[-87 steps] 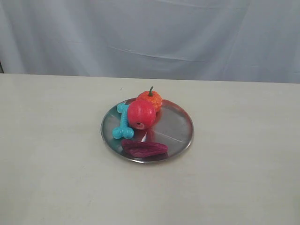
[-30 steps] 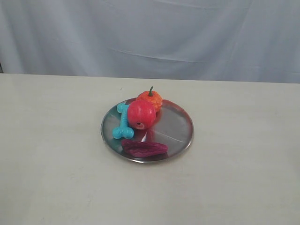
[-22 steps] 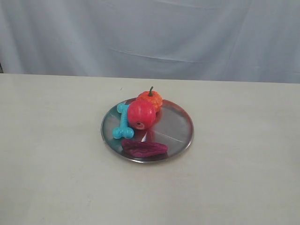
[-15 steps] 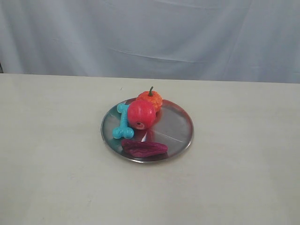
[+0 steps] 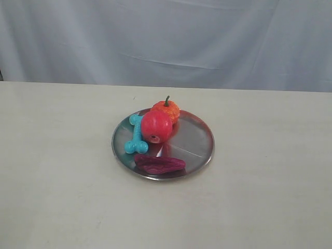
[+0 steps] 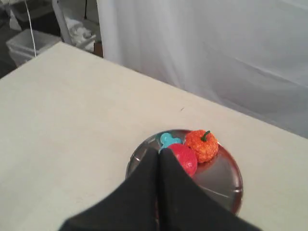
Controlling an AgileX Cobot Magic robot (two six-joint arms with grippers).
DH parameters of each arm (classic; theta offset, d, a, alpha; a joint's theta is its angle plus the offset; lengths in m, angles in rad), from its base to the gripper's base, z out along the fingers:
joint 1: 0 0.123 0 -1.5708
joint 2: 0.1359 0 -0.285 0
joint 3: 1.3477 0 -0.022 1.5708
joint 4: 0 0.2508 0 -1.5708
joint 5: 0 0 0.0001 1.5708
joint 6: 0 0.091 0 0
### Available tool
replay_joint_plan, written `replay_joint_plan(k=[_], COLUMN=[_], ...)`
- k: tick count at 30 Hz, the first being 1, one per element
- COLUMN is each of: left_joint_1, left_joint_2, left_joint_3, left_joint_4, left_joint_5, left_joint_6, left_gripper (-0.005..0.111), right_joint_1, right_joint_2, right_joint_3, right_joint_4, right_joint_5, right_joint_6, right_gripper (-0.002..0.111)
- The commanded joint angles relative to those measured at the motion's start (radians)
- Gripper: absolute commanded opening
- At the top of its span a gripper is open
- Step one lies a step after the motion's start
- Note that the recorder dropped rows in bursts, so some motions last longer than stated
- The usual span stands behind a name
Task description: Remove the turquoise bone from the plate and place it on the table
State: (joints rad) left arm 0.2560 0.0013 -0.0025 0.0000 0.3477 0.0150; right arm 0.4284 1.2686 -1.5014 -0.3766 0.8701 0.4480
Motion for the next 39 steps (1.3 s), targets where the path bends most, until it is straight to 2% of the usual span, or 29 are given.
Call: replay_joint_plan(k=[1,9,19,22,26,28,39], left_joint_1=[0.0,0.0,0.0,0.0,0.0,0.0,0.0], left_joint_2=[-0.001,-0.001,-0.001,-0.001,-0.001,-0.001,-0.001], left_joint_3=[0.003,0.003,0.003,0.003,0.003,0.003,0.003], left_joint_4=[0.0,0.0,0.0,0.0,0.0,0.0,0.0], left_joint_5=[-0.005,-0.005,-0.005,-0.005,-0.005,-0.005,-0.005], left_joint_6=[-0.004,-0.004,-0.004,-0.004,-0.004,-0.004,-0.004], left_gripper=[0.0,0.0,0.0,0.0,0.0,0.0,0.0], right_joint_1=[0.003,0.003,0.003,0.003,0.0,-0.009,-0.13], right_joint_2=[0.139,0.317,0.531,0.593,0.67,0.701,0.845], right_joint_3=[-0.143,-0.218,-0.218,-0.218,-0.218,-0.218,-0.218], right_joint_4=[0.035,0.035,0.154,0.154,0.156,0.173,0.388], right_joint_5=[0.145,0.233,0.153,0.106,0.054,0.026,-0.186], right_joint_6=[-0.092,-0.134,-0.184,-0.178,-0.176,-0.173,-0.256], right_gripper=[0.0,0.0,0.0,0.011,0.041,0.049,0.049])
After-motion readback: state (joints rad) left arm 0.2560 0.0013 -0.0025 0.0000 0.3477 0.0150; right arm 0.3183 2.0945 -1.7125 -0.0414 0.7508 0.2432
